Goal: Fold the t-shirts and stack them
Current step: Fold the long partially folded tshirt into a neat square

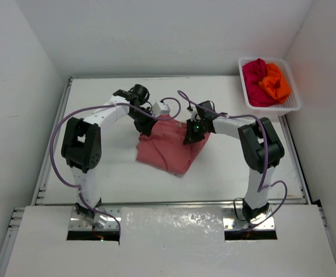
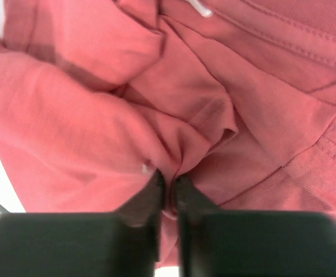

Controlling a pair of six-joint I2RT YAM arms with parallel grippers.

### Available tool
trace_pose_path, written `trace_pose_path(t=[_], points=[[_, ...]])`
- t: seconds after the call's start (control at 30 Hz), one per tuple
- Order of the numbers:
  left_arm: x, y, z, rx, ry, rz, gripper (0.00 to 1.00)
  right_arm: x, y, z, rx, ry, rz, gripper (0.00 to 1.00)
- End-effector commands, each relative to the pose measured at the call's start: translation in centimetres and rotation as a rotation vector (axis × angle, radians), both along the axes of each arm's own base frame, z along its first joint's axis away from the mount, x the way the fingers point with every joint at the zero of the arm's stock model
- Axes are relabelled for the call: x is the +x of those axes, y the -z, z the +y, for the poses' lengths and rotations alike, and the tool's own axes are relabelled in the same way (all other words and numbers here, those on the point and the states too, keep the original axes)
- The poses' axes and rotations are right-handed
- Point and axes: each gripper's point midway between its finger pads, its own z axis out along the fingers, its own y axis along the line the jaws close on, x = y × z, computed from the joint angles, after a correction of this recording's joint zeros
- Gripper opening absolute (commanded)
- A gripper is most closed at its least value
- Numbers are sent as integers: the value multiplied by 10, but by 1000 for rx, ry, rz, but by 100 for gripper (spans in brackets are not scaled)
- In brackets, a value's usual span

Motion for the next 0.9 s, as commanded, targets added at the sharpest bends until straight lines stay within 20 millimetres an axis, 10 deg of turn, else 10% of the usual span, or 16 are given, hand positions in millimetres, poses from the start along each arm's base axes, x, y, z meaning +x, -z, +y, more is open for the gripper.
trace_pose_path(t=[0.0, 0.27, 0.5, 0.7, 0.87], points=[[4, -14, -1, -15, -1, -54, 0, 4, -1, 1, 6, 25, -55, 0], [0, -54, -7, -78, 7, -111, 0, -14, -98, -37, 3, 192, -309, 0], [5, -101, -24, -183, -8, -164, 0, -32, -136, -64, 41, 373, -402, 0], [38, -131, -48, -252, -57, -236, 0, -10, -137, -82, 59, 482, -380, 0], [72, -106, -55, -222, -161, -225, 0, 11, -120, -105, 58, 569, -359, 0]])
